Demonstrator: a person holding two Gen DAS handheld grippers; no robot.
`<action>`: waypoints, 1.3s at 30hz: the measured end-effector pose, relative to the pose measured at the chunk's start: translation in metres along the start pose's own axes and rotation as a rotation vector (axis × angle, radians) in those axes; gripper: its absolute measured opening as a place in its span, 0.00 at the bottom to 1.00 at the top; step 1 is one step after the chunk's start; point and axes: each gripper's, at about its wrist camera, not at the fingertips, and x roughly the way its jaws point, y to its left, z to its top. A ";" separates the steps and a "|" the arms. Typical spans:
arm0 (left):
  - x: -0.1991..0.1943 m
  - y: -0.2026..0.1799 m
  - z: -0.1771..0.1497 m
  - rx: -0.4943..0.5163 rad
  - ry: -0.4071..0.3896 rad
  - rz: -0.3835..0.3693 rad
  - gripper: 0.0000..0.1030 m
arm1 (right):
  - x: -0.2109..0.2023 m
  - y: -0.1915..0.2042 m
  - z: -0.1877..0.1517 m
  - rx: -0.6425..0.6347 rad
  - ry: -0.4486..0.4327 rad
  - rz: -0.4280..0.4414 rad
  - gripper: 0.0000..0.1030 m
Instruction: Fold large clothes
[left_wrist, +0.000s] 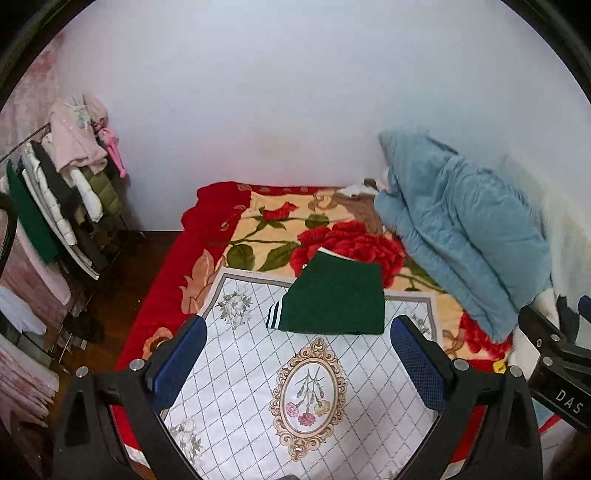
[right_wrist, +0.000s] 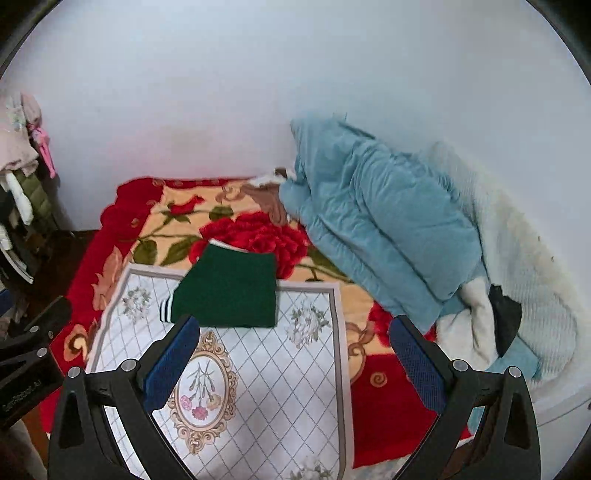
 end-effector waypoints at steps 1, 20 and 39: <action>-0.007 0.000 0.000 -0.007 -0.001 0.002 0.99 | -0.009 -0.002 0.002 -0.001 -0.008 0.002 1.00; -0.079 -0.003 -0.001 -0.017 -0.020 0.026 0.99 | -0.104 -0.025 0.019 -0.017 -0.053 0.037 1.00; -0.091 -0.004 -0.008 -0.033 -0.018 0.051 0.99 | -0.110 -0.025 0.023 -0.046 -0.063 0.047 1.00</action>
